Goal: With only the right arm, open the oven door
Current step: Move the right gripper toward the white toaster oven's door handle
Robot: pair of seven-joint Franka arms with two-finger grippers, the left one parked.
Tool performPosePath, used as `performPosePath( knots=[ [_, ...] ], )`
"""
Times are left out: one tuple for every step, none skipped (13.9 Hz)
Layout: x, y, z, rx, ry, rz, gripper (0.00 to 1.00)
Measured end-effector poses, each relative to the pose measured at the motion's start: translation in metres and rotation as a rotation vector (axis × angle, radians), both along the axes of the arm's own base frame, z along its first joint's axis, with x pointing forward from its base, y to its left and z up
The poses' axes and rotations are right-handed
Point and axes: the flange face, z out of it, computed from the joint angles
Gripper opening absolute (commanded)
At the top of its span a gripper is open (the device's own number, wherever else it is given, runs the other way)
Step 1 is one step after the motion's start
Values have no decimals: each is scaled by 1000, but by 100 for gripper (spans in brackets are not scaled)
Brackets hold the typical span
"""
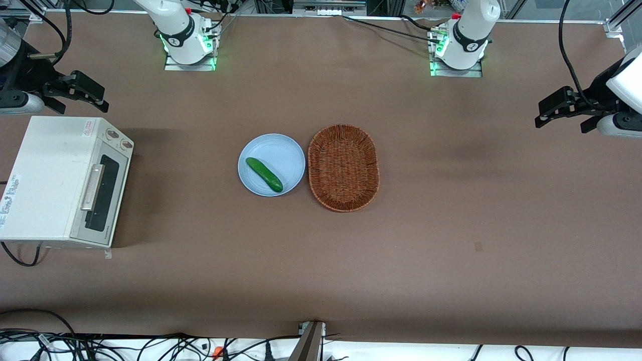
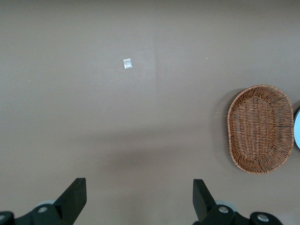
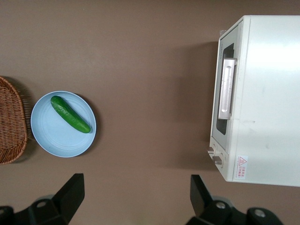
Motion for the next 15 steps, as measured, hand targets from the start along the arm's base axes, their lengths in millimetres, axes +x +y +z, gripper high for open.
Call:
performPosePath(
  knots=[
    [0,0,0,0,3,0,100],
    [-1,0,-1,-1,9,1,100],
    [-1,0,-1,-1,11,1,100],
    [-1,0,-1,-3,11,1,100],
    [-1,0,-1,-6,11,1,100],
    [-2,-1,-1,-10,13,1,100],
    [-2,-1,-1,-11,16,2,100],
    [-2,-1,-1,-13,18,2,100],
    [-2,-1,-2,-14,20,2,100],
    [-2,-1,-2,-14,20,2,100],
    [-2,-1,-2,-14,21,2,100],
    [-3,-1,-2,-15,21,2,100],
    [-3,-1,-2,-16,21,2,100],
    [-2,-1,-2,-17,21,2,100],
    [-2,-2,-2,-20,21,2,100]
  ],
)
